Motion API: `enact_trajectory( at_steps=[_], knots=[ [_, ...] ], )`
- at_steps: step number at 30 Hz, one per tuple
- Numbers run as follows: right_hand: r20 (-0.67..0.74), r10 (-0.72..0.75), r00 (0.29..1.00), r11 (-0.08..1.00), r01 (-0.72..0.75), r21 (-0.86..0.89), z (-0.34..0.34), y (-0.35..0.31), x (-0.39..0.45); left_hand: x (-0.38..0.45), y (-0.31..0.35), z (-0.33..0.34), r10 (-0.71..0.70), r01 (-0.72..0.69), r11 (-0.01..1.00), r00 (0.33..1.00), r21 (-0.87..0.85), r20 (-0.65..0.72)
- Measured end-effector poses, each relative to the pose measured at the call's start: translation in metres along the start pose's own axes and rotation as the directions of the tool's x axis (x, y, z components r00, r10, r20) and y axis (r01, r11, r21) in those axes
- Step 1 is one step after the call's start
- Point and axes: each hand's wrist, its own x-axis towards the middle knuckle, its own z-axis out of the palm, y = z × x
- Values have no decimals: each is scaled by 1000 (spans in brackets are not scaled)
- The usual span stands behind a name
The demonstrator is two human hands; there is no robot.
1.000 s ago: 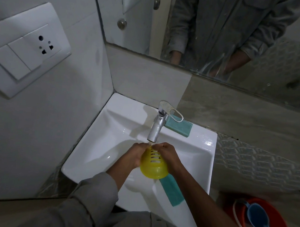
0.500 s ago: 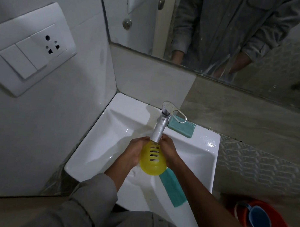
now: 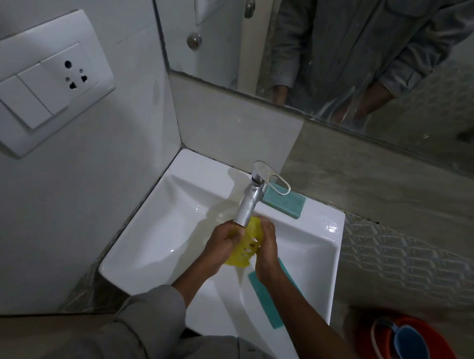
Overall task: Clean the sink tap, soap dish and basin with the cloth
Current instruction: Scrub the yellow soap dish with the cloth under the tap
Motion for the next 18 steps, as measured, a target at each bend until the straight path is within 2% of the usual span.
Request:
enact_trajectory(
  at_steps=[4,7,8,9,10,11,12,13,14,15,16,17,18],
  knots=[
    [-105,-71,992,966,42,-255,7,7,-7,1,3,-6,-83,83,997,996,7,32],
    [35,10,999,973,-1,-233,-1,-5,-8,5,15,-19,-89,89,996,994,-1,66],
    [71,-4,997,941,27,-337,-10,-11,-6,6,18,-22,-74,74,997,995,-1,61],
    [101,-67,993,822,112,-558,-22,-13,-1,7,20,-24,-66,67,998,997,-13,50],
    [143,-113,983,585,182,-790,-38,-12,3,6,22,-24,-68,69,997,997,-41,36],
    [141,-128,982,265,171,-949,-52,-9,2,5,24,-24,-77,79,994,997,-71,20],
    [111,-123,986,-31,108,-994,-66,-4,-5,4,24,-23,-89,89,991,996,-104,6],
    [83,-124,989,-256,49,-965,-76,3,-16,4,23,-22,-102,102,988,995,-120,-2],
    [68,-103,992,-410,19,-912,-83,11,-28,4,22,-21,-111,109,986,994,-127,-8],
    [52,-69,996,-471,14,-882,-86,19,-38,3,20,-20,-117,114,984,993,-138,-12],
    [69,-52,996,-483,35,-875,-88,27,-44,2,19,-19,-125,122,978,992,-167,-11],
    [100,-49,994,-426,70,-902,-87,32,-45,0,18,-18,-136,133,967,991,-216,-2],
    [104,-50,993,-310,84,-947,-84,32,-42,-2,17,-16,-145,144,954,989,-263,13]
  ],
)
